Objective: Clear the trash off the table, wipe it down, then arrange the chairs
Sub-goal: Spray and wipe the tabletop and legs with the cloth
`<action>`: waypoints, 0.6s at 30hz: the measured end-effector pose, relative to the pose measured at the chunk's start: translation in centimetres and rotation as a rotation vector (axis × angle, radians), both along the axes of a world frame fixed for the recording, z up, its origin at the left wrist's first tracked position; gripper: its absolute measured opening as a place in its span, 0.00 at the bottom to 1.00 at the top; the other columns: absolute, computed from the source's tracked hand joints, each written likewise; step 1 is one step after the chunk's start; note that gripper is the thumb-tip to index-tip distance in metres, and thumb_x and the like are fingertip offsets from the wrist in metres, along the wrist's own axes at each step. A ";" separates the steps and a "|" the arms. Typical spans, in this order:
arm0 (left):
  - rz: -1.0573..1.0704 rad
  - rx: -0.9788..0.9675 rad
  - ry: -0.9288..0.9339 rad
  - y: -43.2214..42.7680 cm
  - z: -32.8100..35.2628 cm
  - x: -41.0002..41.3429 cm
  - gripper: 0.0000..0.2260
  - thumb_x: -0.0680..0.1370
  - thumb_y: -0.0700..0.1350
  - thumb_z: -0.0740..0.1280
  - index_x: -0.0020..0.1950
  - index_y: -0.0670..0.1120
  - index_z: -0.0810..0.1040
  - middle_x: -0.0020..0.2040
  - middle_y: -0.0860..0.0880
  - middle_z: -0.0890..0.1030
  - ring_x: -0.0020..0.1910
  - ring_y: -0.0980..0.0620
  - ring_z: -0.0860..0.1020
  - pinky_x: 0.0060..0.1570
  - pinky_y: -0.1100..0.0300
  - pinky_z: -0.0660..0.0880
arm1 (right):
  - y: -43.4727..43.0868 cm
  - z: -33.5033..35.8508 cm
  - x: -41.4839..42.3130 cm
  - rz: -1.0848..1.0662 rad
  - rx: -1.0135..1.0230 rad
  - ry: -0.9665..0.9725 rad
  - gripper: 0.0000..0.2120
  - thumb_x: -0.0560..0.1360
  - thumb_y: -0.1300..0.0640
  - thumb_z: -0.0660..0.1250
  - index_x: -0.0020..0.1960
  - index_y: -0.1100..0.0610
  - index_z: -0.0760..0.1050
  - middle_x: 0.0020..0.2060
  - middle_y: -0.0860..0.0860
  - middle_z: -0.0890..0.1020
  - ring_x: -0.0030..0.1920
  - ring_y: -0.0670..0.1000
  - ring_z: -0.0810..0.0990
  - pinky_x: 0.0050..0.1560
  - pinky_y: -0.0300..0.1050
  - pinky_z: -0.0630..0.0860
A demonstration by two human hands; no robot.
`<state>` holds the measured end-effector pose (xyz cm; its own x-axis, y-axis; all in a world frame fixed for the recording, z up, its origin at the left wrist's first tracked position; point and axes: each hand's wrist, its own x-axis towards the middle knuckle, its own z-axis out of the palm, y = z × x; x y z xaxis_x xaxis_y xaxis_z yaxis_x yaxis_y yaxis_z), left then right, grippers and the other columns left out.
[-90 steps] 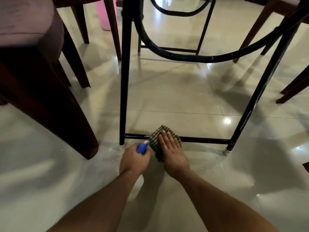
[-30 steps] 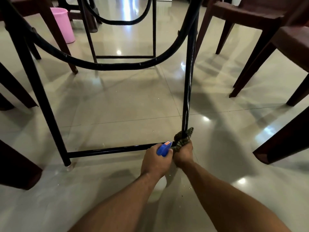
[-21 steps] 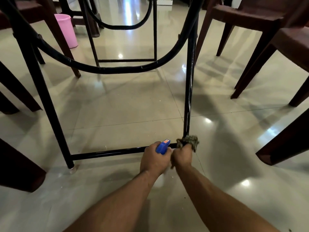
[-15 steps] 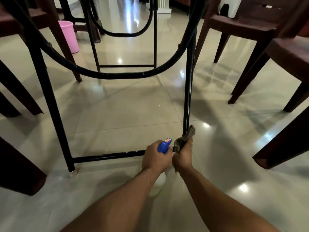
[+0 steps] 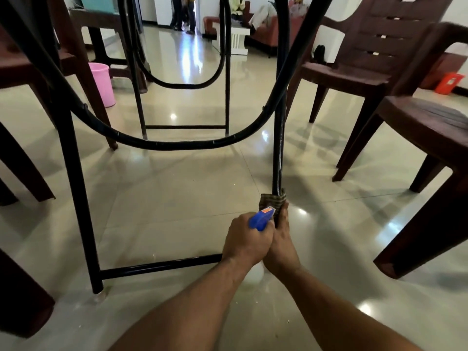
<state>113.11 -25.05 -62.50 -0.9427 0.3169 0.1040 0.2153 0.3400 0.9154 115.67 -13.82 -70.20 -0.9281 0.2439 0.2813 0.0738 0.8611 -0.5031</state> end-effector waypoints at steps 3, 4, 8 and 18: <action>0.026 0.075 -0.008 0.8 2.1 -0.7 0.13 0.76 0.48 0.69 0.33 0.47 0.76 0.27 0.51 0.75 0.27 0.52 0.72 0.30 0.56 0.73 | -0.8 -0.9 1.8 0.016 -0.137 -0.012 0.52 0.76 0.54 0.69 0.77 0.37 0.28 0.80 0.48 0.34 0.80 0.53 0.37 0.78 0.52 0.50; 0.029 0.099 -0.015 1.0 2.7 -0.9 0.12 0.76 0.48 0.69 0.34 0.46 0.77 0.27 0.49 0.75 0.26 0.53 0.70 0.30 0.56 0.73 | -0.8 -2.0 2.8 0.013 -0.150 -0.045 0.48 0.77 0.49 0.66 0.75 0.33 0.29 0.81 0.48 0.39 0.81 0.54 0.42 0.78 0.56 0.53; 0.013 0.163 -0.035 1.7 3.9 -1.6 0.09 0.77 0.49 0.69 0.40 0.45 0.82 0.30 0.47 0.78 0.28 0.52 0.73 0.35 0.51 0.78 | 1.4 -3.3 1.4 0.115 0.027 -0.025 0.36 0.73 0.39 0.58 0.75 0.26 0.43 0.80 0.46 0.55 0.79 0.53 0.58 0.74 0.60 0.64; 0.005 0.114 0.013 1.0 6.0 -4.7 0.15 0.78 0.49 0.69 0.31 0.51 0.74 0.24 0.56 0.73 0.24 0.56 0.70 0.31 0.56 0.76 | 0.7 0.1 1.9 -0.029 0.320 -0.030 0.48 0.69 0.72 0.61 0.82 0.55 0.41 0.79 0.55 0.33 0.79 0.56 0.33 0.75 0.60 0.63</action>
<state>108.37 -24.10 -56.49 -0.9426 0.2973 0.1517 0.2263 0.2351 0.9453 117.55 -13.08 -70.10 -0.9313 0.1737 0.3202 0.1110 0.9725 -0.2046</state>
